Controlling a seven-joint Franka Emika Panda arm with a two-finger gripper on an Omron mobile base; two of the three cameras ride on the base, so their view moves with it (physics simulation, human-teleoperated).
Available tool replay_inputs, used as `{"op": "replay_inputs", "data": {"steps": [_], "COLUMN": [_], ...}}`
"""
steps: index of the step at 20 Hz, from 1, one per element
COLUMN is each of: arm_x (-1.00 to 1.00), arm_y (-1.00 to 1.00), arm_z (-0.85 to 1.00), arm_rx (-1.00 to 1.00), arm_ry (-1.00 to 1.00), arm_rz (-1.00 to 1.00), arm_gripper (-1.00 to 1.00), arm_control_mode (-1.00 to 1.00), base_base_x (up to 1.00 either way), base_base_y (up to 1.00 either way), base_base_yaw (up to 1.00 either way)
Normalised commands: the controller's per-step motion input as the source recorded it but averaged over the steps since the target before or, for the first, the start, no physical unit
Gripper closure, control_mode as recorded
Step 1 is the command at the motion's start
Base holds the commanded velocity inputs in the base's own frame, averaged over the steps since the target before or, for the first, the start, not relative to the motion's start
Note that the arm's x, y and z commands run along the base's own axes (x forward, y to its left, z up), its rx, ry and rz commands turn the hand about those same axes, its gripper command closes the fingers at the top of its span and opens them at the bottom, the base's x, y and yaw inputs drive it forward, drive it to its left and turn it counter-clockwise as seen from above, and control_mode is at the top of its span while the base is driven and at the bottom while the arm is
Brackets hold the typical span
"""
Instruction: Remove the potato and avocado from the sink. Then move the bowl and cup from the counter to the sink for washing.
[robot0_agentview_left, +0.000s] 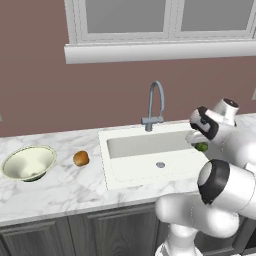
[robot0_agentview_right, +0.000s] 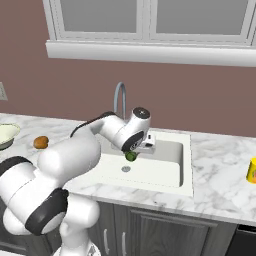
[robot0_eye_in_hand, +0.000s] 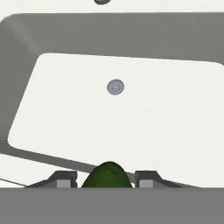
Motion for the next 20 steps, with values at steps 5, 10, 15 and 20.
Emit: {"op": "replay_inputs", "data": {"steps": [5,10,15,20], "arm_x": [-0.35,-0.38,-0.32,-0.20], "arm_y": [0.14,0.23,0.28,0.34], "arm_z": [0.31,0.15,0.14,0.17], "arm_rx": [0.00,0.00,0.00,0.00], "arm_ry": [0.00,-0.01,-0.01,-0.03], "arm_rz": [-0.05,-0.12,-0.12,-0.11], "arm_gripper": [1.00,1.00,1.00,1.00], "arm_control_mode": [-1.00,-1.00,-1.00,-1.00], "base_base_x": [0.00,0.00,0.00,0.00], "base_base_y": [0.00,0.00,0.00,0.00], "base_base_yaw": [0.00,0.00,0.00,0.00]}}
